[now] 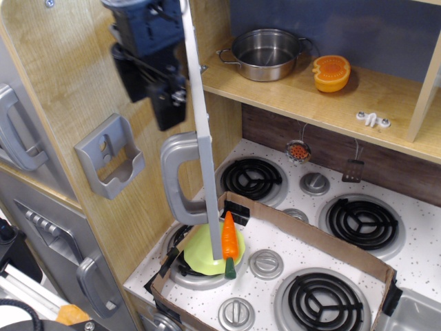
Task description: Close microwave
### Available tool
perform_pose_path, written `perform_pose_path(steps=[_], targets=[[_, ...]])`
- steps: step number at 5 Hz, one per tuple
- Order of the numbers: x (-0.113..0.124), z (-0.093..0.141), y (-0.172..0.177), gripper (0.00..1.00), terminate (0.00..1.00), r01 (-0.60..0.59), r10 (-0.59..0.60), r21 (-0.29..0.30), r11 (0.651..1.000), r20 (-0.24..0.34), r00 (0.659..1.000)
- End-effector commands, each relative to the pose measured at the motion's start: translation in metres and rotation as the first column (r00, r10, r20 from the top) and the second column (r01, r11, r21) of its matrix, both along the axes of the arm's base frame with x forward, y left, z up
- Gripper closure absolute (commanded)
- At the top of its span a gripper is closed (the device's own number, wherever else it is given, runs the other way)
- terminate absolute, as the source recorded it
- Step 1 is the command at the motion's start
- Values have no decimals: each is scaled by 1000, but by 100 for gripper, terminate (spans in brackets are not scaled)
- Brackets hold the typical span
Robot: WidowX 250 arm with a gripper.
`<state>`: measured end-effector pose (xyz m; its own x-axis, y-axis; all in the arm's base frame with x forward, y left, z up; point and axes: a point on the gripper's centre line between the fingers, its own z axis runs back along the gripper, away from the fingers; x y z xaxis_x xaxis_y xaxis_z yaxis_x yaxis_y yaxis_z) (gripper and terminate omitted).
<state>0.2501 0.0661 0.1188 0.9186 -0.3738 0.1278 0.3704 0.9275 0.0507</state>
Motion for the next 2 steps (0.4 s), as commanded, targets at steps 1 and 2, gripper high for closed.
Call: perform_pose_path(steps=[1, 2], targets=[[32, 9, -19, 0, 0, -17, 26, -66, 998, 150, 988], [52, 7, -36, 0, 0, 8, 10, -99, 995, 183, 983]])
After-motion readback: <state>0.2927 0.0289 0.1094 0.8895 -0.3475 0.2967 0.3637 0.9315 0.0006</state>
